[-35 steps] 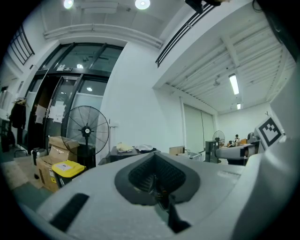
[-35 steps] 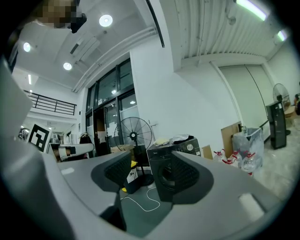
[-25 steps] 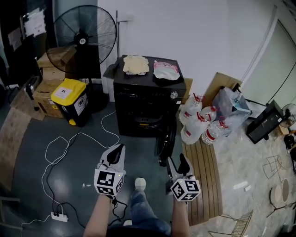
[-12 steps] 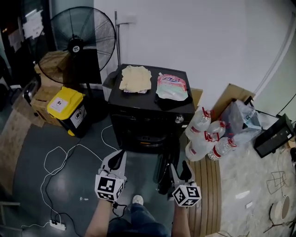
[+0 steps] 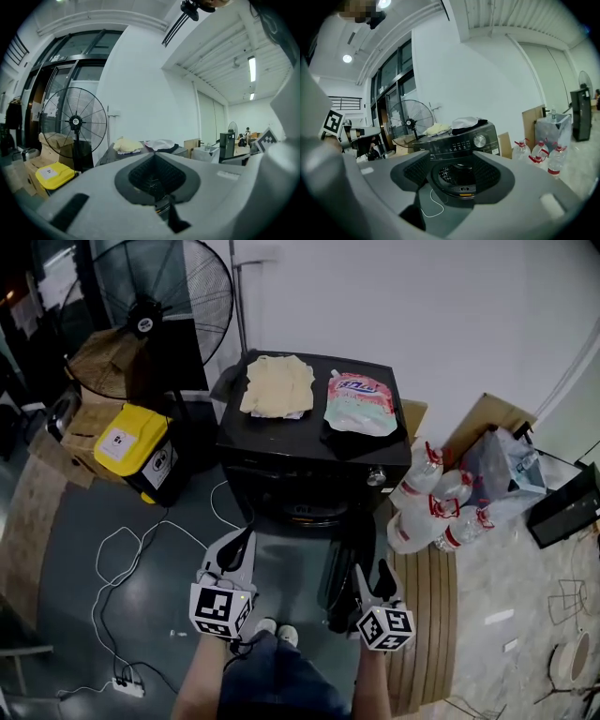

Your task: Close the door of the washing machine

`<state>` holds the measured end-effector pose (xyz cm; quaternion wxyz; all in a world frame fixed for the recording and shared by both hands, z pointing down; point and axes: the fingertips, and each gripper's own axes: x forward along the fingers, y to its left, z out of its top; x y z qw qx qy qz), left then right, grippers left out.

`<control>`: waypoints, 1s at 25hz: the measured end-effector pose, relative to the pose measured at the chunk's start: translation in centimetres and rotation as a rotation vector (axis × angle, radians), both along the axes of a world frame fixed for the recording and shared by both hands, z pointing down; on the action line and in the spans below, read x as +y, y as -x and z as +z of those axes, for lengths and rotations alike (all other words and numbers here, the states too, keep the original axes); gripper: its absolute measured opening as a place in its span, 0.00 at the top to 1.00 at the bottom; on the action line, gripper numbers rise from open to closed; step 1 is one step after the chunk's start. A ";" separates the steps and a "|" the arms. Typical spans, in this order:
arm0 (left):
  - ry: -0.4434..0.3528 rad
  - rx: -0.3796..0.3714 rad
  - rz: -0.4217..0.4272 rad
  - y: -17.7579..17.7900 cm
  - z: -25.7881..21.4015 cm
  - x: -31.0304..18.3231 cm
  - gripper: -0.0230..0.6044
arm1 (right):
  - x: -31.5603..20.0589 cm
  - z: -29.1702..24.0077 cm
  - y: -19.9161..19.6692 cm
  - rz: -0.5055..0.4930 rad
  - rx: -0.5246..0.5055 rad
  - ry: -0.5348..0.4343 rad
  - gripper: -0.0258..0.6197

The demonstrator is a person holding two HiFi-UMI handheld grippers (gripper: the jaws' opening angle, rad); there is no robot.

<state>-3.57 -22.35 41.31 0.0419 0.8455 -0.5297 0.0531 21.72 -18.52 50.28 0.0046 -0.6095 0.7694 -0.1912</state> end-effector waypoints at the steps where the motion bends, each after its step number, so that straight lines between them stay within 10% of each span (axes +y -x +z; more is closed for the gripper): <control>1: 0.007 0.000 0.002 -0.1 0.2 -0.5 0.95 | -0.3 0.6 -0.3 0.008 -0.002 0.014 0.54; 25: 0.279 0.013 0.097 -4.4 15.4 -1.0 0.95 | 2.8 20.7 -4.6 0.102 0.025 0.437 0.60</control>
